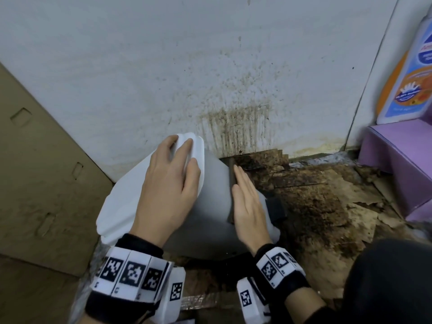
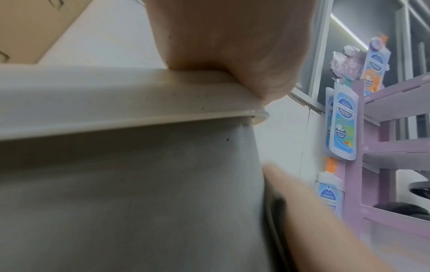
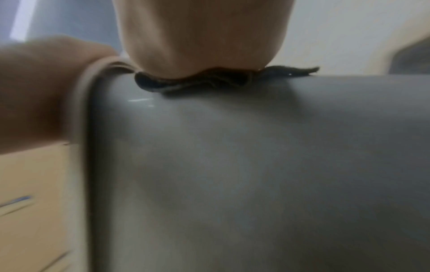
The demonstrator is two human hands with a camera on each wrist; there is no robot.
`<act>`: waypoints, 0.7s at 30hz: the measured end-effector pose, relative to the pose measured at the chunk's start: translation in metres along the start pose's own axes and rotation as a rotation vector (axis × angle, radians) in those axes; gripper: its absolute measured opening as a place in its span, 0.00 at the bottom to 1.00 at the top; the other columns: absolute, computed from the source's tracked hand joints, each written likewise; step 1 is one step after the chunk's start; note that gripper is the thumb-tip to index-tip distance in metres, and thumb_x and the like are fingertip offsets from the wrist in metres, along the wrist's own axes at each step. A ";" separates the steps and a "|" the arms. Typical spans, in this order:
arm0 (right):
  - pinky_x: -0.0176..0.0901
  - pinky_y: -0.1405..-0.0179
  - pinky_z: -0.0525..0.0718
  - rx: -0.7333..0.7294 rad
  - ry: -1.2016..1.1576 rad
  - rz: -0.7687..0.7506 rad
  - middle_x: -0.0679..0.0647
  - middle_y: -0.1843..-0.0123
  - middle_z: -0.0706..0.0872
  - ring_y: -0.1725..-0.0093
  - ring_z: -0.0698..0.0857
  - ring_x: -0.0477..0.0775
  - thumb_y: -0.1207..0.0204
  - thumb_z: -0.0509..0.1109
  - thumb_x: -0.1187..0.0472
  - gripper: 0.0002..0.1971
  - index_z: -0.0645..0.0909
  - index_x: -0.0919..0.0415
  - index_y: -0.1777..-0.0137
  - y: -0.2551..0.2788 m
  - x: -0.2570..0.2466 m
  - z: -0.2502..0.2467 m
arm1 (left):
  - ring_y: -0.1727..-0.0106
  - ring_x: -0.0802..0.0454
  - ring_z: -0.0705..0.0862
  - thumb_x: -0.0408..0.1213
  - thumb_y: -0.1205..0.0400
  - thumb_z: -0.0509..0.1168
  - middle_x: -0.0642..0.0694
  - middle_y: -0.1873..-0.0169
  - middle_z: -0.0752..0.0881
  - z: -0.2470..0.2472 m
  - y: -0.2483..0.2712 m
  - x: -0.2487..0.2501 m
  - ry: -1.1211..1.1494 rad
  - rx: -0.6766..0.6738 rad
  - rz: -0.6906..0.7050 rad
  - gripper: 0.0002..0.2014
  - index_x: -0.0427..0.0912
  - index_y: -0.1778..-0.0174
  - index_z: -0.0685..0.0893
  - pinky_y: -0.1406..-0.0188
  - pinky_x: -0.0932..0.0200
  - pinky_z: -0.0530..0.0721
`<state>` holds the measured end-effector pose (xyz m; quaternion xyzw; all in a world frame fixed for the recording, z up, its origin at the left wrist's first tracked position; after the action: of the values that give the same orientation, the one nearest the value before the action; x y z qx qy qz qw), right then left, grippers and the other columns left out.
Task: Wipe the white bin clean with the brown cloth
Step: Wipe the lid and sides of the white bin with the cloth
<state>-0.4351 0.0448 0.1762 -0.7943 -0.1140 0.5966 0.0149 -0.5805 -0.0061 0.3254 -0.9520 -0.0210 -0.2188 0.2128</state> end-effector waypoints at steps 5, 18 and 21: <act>0.42 0.10 0.48 -0.010 0.053 0.200 0.41 0.09 0.57 0.11 0.52 0.36 0.06 0.47 0.54 0.25 0.57 0.46 0.10 0.011 0.055 -0.018 | 0.19 0.53 0.66 0.51 0.12 0.48 0.51 0.19 0.67 0.000 0.002 0.000 -0.001 0.006 0.019 0.26 0.50 0.18 0.73 0.24 0.51 0.71; 0.49 0.09 0.45 -0.081 -0.085 0.066 0.35 0.09 0.51 0.12 0.46 0.31 0.15 0.32 0.39 0.34 0.52 0.40 0.10 0.001 -0.047 0.021 | 0.21 0.46 0.70 0.46 0.11 0.49 0.43 0.20 0.70 -0.009 0.005 -0.010 -0.047 0.074 -0.006 0.25 0.44 0.20 0.75 0.26 0.44 0.76; 0.50 0.09 0.44 -0.168 -0.191 0.039 0.33 0.09 0.50 0.12 0.45 0.30 0.08 0.38 0.44 0.27 0.52 0.38 0.10 -0.002 -0.071 0.027 | 0.20 0.47 0.69 0.47 0.11 0.48 0.43 0.20 0.70 -0.008 0.005 -0.010 -0.051 0.063 -0.005 0.26 0.43 0.19 0.75 0.23 0.46 0.73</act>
<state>-0.4793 0.0292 0.2357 -0.7343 -0.1487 0.6581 -0.0743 -0.5916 -0.0138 0.3254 -0.9501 -0.0355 -0.1944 0.2415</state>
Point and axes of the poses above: each hand's wrist, its own y-axis away from the middle knuckle, its own z-axis out of the palm, x = y × z, the point moved 7 cm from there along -y, towards the middle knuckle
